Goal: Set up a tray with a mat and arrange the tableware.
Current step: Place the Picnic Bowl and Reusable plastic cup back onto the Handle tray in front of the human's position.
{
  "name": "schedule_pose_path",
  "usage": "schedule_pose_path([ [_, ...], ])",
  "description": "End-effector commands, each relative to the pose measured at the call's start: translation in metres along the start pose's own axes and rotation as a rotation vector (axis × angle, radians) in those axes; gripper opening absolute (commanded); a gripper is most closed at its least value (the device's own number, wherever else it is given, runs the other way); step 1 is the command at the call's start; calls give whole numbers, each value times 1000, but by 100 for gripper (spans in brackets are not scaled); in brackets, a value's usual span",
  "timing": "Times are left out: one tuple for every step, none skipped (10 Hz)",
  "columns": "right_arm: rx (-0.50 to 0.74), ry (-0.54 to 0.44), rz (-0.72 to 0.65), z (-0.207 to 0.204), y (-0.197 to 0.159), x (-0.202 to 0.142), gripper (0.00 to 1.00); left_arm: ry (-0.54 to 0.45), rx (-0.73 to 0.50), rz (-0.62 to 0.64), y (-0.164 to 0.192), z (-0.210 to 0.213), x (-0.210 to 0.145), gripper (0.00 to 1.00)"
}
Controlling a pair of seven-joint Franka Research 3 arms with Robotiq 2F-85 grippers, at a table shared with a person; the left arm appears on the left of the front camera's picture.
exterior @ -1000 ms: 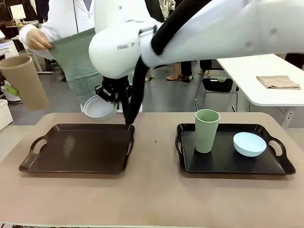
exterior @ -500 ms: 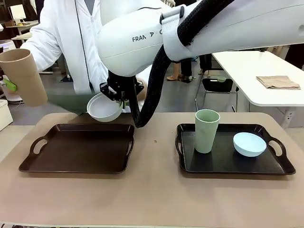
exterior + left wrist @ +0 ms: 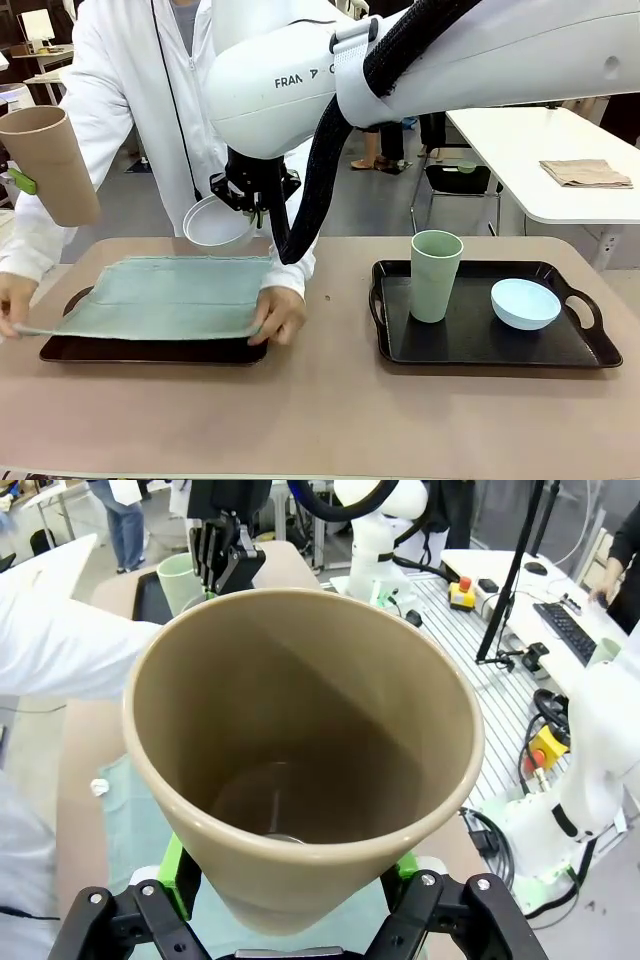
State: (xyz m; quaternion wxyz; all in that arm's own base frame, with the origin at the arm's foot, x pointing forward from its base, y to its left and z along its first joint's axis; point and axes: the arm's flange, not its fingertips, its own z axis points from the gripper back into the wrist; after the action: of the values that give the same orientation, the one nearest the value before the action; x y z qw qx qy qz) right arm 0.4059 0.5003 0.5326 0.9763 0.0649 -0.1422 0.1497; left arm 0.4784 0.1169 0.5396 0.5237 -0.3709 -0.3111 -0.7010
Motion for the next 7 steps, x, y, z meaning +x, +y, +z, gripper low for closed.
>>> schedule_pose_path([
  [-16, -3, 2, 0, 2, 0, 0, 0, -2, -18, -1, 3, 4, 0],
  [-16, -3, 2, 0, 2, 0, 0, 0, -2, -18, -1, 3, 4, 0],
  [-16, -3, 2, 0, 2, 0, 0, 0, -2, -18, -1, 3, 4, 0],
  [-16, -3, 2, 0, 2, 0, 0, 0, -2, -18, -1, 3, 4, 0],
  [-16, -3, 2, 0, 2, 0, 0, 0, -2, -18, -1, 3, 4, 0],
  [-16, -3, 2, 0, 2, 0, 0, 0, -2, -18, -1, 3, 4, 0],
  [-16, -3, 2, 0, 2, 0, 0, 0, -2, -18, -1, 3, 4, 0],
])
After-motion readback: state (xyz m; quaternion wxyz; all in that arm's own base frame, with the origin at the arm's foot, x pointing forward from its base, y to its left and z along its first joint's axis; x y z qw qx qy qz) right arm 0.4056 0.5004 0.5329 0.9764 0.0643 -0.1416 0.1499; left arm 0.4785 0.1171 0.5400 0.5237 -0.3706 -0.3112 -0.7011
